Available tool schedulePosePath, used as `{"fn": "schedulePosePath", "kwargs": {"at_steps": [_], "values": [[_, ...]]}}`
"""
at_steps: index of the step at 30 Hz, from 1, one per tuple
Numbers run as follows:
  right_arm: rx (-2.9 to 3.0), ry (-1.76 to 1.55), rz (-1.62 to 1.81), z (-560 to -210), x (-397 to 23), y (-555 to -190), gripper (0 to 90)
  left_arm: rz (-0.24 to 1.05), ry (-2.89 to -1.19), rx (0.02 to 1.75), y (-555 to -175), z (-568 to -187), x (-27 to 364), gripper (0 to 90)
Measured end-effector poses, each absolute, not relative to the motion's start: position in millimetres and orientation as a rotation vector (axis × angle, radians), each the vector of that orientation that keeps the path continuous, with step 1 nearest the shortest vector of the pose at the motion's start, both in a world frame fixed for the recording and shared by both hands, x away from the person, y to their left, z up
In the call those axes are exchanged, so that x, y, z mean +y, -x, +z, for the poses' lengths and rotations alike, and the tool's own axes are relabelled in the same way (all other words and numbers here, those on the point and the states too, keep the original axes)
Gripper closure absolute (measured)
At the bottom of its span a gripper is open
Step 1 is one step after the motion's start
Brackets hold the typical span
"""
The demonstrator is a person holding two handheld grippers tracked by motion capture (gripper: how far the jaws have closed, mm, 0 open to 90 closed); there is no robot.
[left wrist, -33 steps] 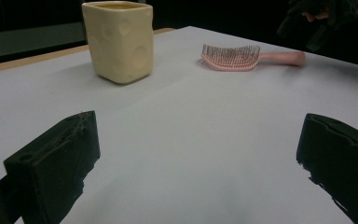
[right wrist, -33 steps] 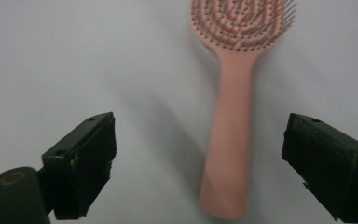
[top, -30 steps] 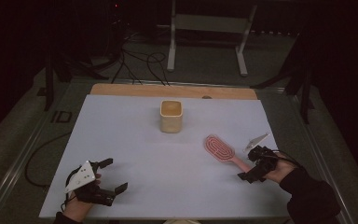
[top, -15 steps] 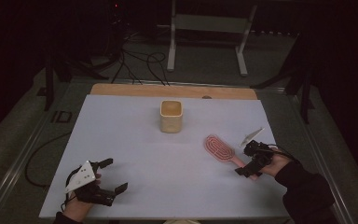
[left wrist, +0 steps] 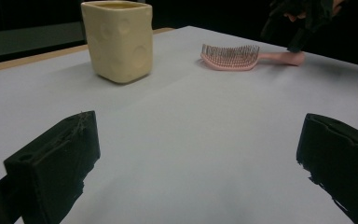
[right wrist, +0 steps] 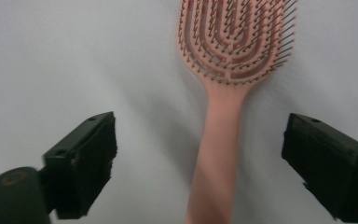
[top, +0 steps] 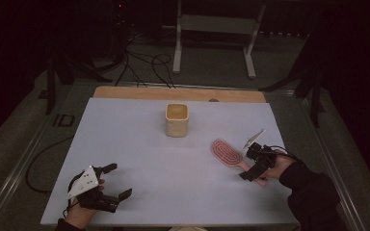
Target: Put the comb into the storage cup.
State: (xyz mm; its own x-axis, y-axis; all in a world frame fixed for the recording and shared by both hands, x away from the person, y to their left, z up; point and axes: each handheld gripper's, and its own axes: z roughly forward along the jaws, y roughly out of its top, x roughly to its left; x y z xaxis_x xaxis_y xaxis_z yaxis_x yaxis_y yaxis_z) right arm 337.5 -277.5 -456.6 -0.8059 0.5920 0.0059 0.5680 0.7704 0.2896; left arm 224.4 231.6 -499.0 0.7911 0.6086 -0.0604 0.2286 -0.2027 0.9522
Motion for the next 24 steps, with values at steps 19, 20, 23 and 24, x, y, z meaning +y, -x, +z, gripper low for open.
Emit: {"fn": "schedulePosePath", "kwargs": {"at_steps": [19,20,23,24], "values": [[2.887,-0.981,0.371,-464,-272,-352,37.8,0.393,-1.779,0.649,-224,-499,232,0.2],[2.893,-0.987,0.368,-465,-272,-352,39.0,0.392,-1.779,0.649,-224,-499,232,0.2],[2.895,-0.994,0.357,-468,-271,-354,41.6,0.393,-1.779,0.648,-224,-499,232,0.2],[2.894,-0.988,0.348,-468,-270,-355,42.6,0.393,-1.779,0.649,-224,-499,232,0.2]]}}
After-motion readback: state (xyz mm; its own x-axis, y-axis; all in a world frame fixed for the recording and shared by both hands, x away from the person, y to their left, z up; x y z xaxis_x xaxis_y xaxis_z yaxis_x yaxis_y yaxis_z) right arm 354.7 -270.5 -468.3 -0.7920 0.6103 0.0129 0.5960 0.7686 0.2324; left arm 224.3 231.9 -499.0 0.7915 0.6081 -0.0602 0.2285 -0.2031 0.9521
